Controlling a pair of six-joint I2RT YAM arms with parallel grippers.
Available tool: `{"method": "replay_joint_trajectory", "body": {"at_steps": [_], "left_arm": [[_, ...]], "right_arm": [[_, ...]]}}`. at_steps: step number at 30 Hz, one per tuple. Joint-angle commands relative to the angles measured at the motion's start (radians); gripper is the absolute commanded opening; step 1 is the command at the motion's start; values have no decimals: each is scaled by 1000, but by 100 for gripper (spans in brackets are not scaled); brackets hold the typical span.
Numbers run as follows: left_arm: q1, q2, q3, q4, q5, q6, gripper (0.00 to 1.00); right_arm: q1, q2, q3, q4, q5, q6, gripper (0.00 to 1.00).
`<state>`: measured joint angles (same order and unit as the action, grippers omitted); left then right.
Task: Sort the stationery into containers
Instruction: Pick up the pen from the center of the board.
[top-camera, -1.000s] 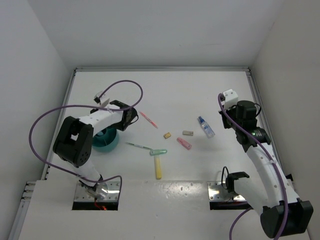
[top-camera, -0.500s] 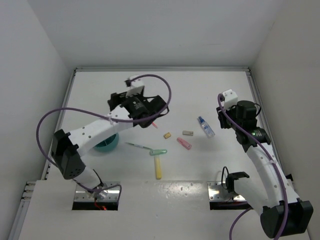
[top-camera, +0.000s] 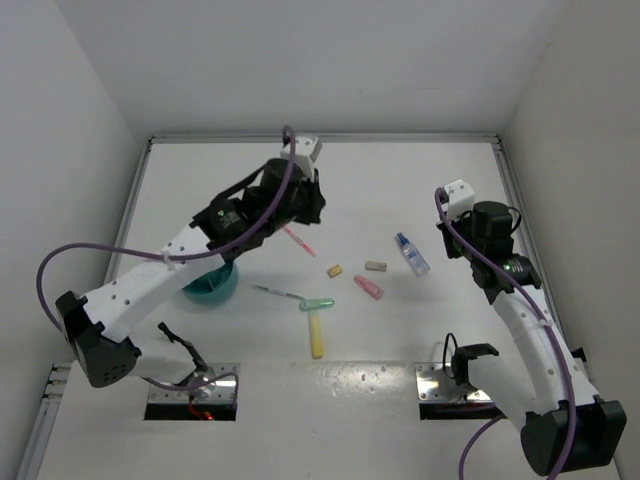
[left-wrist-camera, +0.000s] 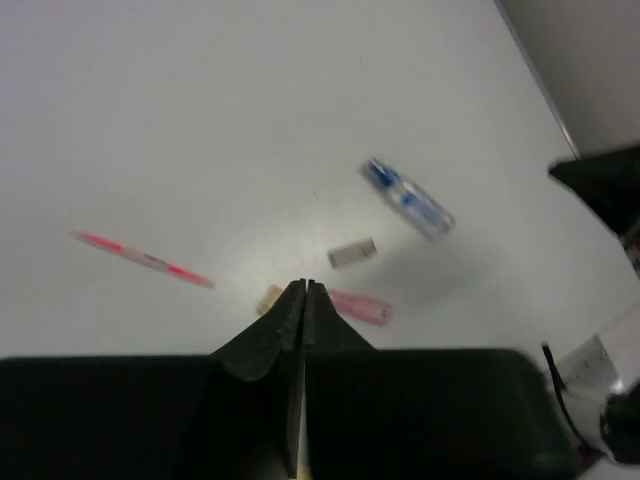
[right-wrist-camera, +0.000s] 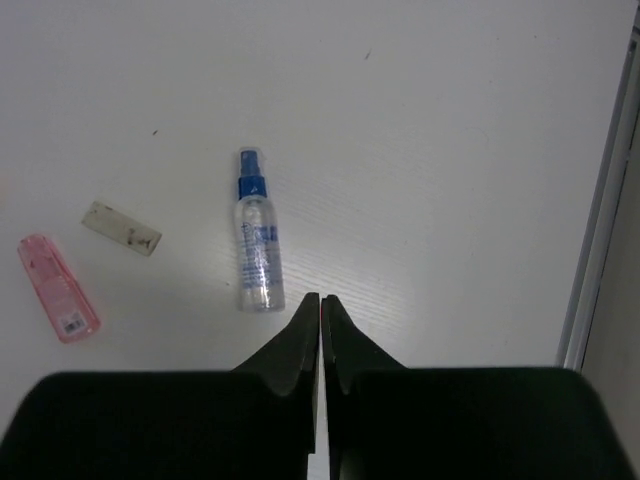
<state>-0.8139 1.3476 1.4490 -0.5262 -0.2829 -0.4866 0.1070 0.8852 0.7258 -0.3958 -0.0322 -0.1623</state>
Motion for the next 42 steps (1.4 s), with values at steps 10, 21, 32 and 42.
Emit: {"method": "replay_joint_trajectory", "body": {"at_steps": [10, 21, 32, 42], "left_arm": [[-382, -96, -441, -119, 33, -509, 38], [-423, 93, -487, -153, -136, -581, 64], [-298, 172, -584, 21, -111, -549, 61], [-289, 255, -605, 127, -41, -530, 61]], "right_arm": [[2, 107, 40, -15, -9, 6, 41], [2, 87, 21, 3, 0, 15, 29], [2, 78, 21, 3, 9, 15, 29], [2, 69, 21, 3, 9, 15, 30]]}}
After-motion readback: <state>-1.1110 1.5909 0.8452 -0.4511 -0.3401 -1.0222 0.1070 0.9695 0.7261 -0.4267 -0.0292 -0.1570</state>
